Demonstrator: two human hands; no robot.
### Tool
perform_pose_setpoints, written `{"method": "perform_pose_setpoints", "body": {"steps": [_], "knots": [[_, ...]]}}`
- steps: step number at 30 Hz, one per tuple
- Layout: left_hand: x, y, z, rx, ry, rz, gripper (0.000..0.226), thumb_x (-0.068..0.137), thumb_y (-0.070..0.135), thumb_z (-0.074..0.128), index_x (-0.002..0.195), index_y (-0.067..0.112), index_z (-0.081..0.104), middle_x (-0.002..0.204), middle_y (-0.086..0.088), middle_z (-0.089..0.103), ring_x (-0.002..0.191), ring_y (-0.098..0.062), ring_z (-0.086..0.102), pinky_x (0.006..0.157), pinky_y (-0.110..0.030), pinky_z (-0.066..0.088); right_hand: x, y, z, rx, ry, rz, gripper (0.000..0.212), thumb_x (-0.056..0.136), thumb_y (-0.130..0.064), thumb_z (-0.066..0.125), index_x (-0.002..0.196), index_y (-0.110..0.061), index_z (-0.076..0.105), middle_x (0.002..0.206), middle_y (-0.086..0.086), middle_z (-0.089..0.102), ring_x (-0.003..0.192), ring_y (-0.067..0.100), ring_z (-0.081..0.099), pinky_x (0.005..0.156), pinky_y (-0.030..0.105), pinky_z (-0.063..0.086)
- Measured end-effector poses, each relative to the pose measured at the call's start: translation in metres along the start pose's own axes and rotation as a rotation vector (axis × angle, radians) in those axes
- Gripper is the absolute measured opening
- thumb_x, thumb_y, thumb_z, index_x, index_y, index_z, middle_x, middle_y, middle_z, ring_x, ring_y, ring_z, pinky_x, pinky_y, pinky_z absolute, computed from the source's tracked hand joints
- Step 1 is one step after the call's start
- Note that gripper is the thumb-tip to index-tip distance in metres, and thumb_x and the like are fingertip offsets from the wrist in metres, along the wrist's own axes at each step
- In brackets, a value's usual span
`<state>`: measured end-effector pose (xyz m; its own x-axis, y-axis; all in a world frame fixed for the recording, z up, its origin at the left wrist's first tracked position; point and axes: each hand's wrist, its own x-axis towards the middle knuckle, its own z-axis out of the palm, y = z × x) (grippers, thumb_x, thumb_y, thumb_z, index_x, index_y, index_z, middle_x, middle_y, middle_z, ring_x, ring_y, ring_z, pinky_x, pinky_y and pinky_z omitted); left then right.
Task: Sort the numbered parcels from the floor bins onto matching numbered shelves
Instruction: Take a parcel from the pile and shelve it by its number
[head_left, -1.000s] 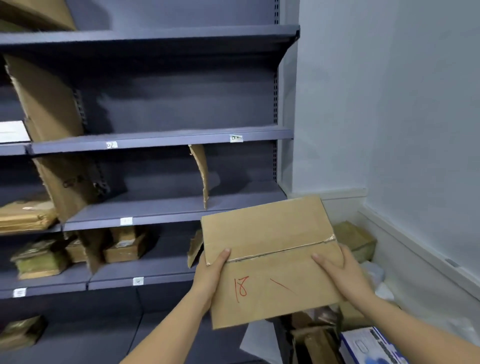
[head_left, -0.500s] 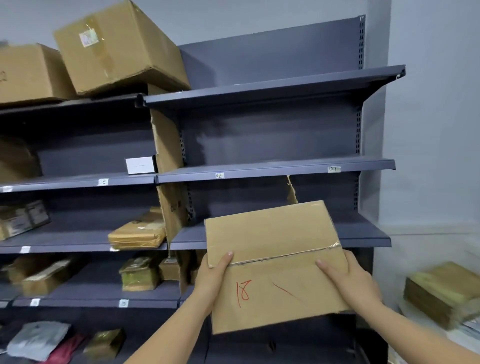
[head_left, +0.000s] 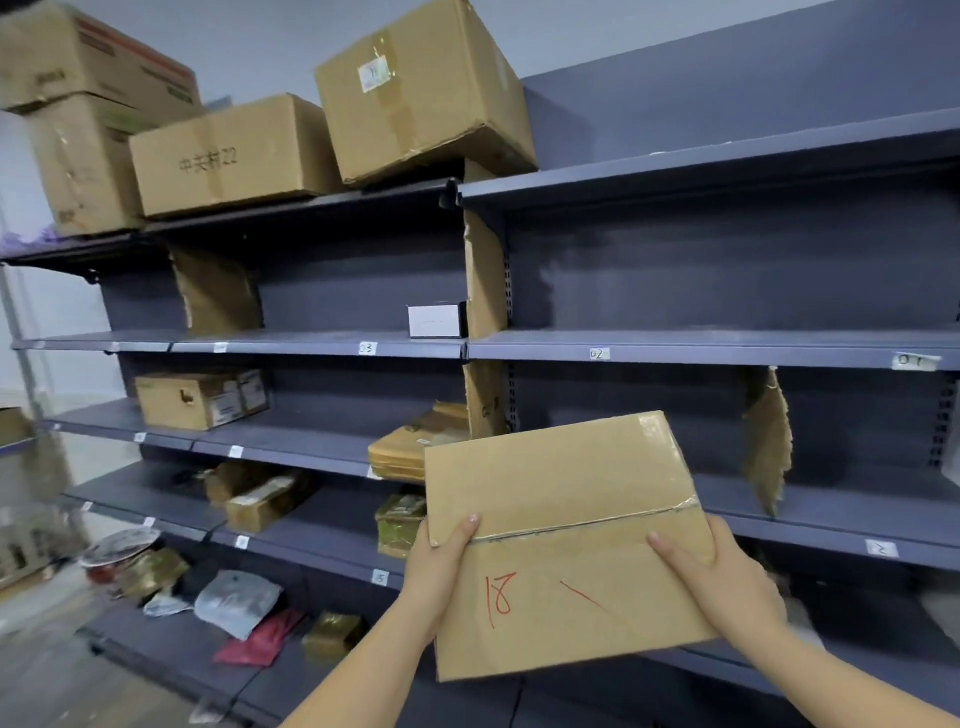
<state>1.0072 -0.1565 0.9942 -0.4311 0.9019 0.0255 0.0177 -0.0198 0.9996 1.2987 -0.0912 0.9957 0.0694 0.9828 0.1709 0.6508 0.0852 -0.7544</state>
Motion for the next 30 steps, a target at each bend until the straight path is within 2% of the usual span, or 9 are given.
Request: {"method": "perform_pose_setpoints", "body": {"steps": [3,6,9,11,13,18,25,27,30], "knots": [[0.009,0.001,-0.025,-0.008,0.080,-0.003,0.031,0.087,0.046,0.065,0.112,0.036,0.051,0.103,0.002,0.070,0.091,-0.019,0.070,0.078,-0.038,0.056,0.013,-0.019,0.029,-0.006,-0.034,-0.041,0.065,0.077,-0.081,0.045,0.127,-0.040,0.037,0.099,-0.008,0.061,0.089,0.022,0.056,0.075,0.037,0.041],[0.022,-0.001,-0.049,0.015,0.154,-0.009,0.044,0.083,0.055,0.065,0.118,0.036,0.048,0.107,0.002,0.069,0.093,-0.019,0.069,0.087,-0.044,0.054,0.027,-0.037,0.056,0.011,-0.074,-0.084,0.068,0.073,-0.087,0.043,0.124,-0.042,0.037,0.100,-0.008,0.062,0.091,0.023,0.057,0.073,0.036,0.043],[0.033,0.003,-0.074,0.021,0.231,-0.003,0.048,0.081,0.058,0.066,0.119,0.034,0.048,0.106,0.003,0.071,0.092,-0.018,0.070,0.089,-0.045,0.054,0.043,-0.062,0.082,0.024,-0.120,-0.139,0.078,0.060,-0.092,0.035,0.122,-0.044,0.037,0.103,-0.008,0.062,0.093,0.024,0.056,0.074,0.037,0.042],[0.039,0.005,-0.093,0.025,0.283,0.011,0.055,0.076,0.061,0.067,0.122,0.035,0.050,0.104,0.006,0.072,0.091,-0.017,0.071,0.089,-0.047,0.054,0.051,-0.081,0.103,0.034,-0.157,-0.187,0.082,0.058,-0.092,0.033,0.124,-0.043,0.037,0.106,-0.009,0.062,0.098,0.024,0.056,0.074,0.037,0.039],[0.044,0.006,-0.114,0.007,0.343,0.015,0.051,0.079,0.055,0.068,0.121,0.032,0.052,0.104,0.005,0.072,0.089,-0.018,0.071,0.089,-0.046,0.055,0.059,-0.099,0.127,0.058,-0.190,-0.232,0.084,0.058,-0.092,0.034,0.125,-0.041,0.038,0.108,-0.010,0.062,0.101,0.025,0.057,0.074,0.037,0.039],[0.047,0.000,-0.165,-0.017,0.490,-0.017,0.049,0.081,0.050,0.070,0.121,0.027,0.053,0.108,-0.001,0.070,0.094,-0.023,0.069,0.087,-0.044,0.055,0.065,-0.136,0.185,0.080,-0.300,-0.322,0.067,0.076,-0.083,0.046,0.126,-0.038,0.039,0.102,-0.007,0.060,0.089,0.021,0.049,0.072,0.037,0.040],[0.046,-0.014,-0.237,0.003,0.657,-0.071,0.043,0.083,0.052,0.067,0.117,0.032,0.051,0.105,-0.002,0.071,0.090,-0.024,0.070,0.088,-0.047,0.055,0.059,-0.188,0.260,0.101,-0.421,-0.421,0.062,0.077,-0.082,0.046,0.122,-0.039,0.040,0.102,-0.009,0.059,0.098,0.025,0.059,0.074,0.036,0.043],[0.046,-0.015,-0.257,0.005,0.673,-0.069,0.041,0.084,0.050,0.067,0.118,0.030,0.051,0.104,-0.002,0.071,0.089,-0.023,0.070,0.085,-0.045,0.056,0.055,-0.204,0.277,0.103,-0.447,-0.437,0.057,0.078,-0.080,0.048,0.117,-0.039,0.041,0.100,-0.009,0.059,0.094,0.023,0.057,0.075,0.036,0.042],[0.049,-0.017,-0.291,0.015,0.699,-0.062,0.040,0.086,0.048,0.065,0.119,0.030,0.051,0.101,-0.002,0.072,0.087,-0.022,0.071,0.077,-0.040,0.057,0.046,-0.227,0.309,0.098,-0.480,-0.446,0.062,0.072,-0.085,0.045,0.115,-0.041,0.041,0.102,-0.006,0.061,0.097,0.026,0.059,0.078,0.037,0.044]]}}
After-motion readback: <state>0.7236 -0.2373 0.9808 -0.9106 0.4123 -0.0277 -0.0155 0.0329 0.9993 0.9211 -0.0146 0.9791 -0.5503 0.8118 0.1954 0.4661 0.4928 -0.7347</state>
